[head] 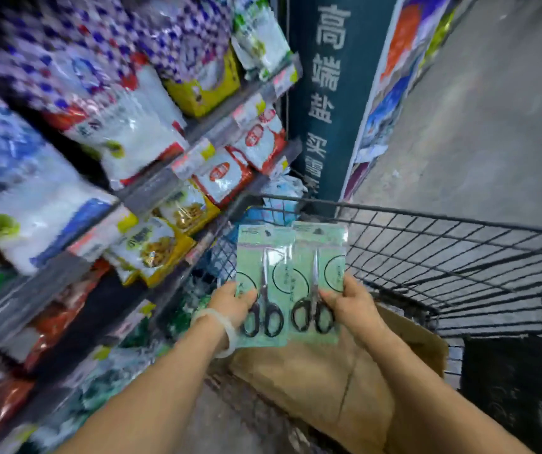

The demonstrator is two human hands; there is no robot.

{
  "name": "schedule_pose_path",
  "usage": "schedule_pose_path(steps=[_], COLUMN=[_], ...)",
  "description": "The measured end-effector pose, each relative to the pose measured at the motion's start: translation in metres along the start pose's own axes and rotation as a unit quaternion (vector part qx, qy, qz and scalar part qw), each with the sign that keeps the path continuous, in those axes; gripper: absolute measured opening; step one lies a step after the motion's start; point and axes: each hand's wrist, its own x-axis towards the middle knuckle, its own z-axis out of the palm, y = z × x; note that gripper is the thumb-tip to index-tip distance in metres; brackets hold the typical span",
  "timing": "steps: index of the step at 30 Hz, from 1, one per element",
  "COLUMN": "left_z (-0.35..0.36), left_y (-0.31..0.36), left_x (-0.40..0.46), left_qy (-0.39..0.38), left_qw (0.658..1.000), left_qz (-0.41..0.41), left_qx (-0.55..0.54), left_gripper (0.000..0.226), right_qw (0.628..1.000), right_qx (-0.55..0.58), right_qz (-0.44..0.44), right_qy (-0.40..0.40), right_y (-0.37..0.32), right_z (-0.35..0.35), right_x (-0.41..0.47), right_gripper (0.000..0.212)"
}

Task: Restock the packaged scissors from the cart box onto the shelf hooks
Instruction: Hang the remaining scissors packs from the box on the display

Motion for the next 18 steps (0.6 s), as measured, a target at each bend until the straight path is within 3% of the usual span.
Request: schedule_pose_path(steps=[8, 18], left_z=[-0.14, -0.272], left_y=[-0.1, -0.336], left_x=[-0.139, -0.382], left_qy=[0.155, 0.37], left_qw=[0.968, 0.885], left_qz=[0.021, -0.095], left_qx=[-0.195, -0.266], left_gripper=[0.025, 0.046], right_qw=[0.98, 0.883], right_qx=[-0.05, -0.145], right_qz=[-0.128, -0.241], right_qy=[-0.147, -0.377], right_y=[-0.075, -0.074], right_z=[0.13, 0.352], right_x=[-0.115, -0.36], right_gripper=[0.023, 0.034])
